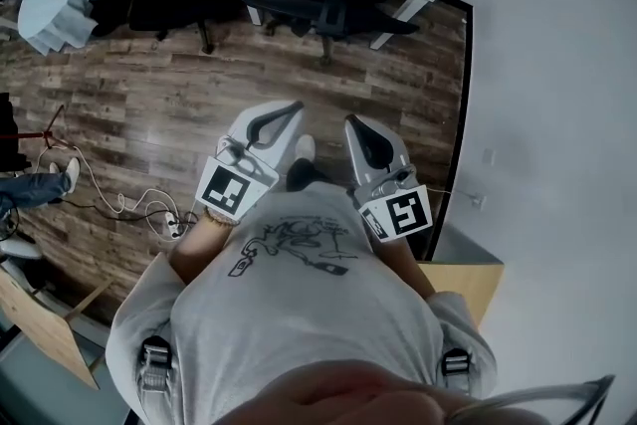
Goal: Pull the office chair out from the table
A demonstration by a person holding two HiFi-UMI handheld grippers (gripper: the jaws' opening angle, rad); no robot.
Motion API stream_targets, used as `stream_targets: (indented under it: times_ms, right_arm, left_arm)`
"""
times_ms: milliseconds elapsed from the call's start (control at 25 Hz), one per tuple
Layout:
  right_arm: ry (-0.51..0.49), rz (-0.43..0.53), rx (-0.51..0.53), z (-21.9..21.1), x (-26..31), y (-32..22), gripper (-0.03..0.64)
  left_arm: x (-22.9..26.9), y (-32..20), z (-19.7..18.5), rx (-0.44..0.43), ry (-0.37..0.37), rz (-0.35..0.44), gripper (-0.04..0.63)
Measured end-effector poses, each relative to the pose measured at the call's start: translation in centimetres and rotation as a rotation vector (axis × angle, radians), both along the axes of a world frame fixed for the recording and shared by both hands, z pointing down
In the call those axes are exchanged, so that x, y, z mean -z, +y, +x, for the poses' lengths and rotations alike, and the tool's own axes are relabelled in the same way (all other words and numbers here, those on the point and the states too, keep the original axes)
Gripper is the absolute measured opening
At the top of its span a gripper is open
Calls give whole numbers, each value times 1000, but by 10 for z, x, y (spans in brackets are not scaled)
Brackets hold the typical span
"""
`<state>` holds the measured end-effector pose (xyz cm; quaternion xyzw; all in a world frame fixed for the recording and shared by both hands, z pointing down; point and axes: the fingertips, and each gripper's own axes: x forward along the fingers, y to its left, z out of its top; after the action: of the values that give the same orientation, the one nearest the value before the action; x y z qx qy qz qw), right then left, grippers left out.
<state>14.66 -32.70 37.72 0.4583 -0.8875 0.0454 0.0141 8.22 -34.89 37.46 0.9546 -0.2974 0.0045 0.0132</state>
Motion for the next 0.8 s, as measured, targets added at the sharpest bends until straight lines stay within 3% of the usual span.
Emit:
stream_targets:
  times_ms: [120,440,800]
  right_arm:
    - [30,3,11,16,-6,-32,15]
    - [139,6,26,47,-29,-96,57]
    - [366,-39,91,67,-90,-162,81]
  left_arm:
    - [-4,-34,10,20,-32,22,3]
    - [-35,-100,32,38,-208,117,6]
    - [-110,-163,37,24,-487,160,42]
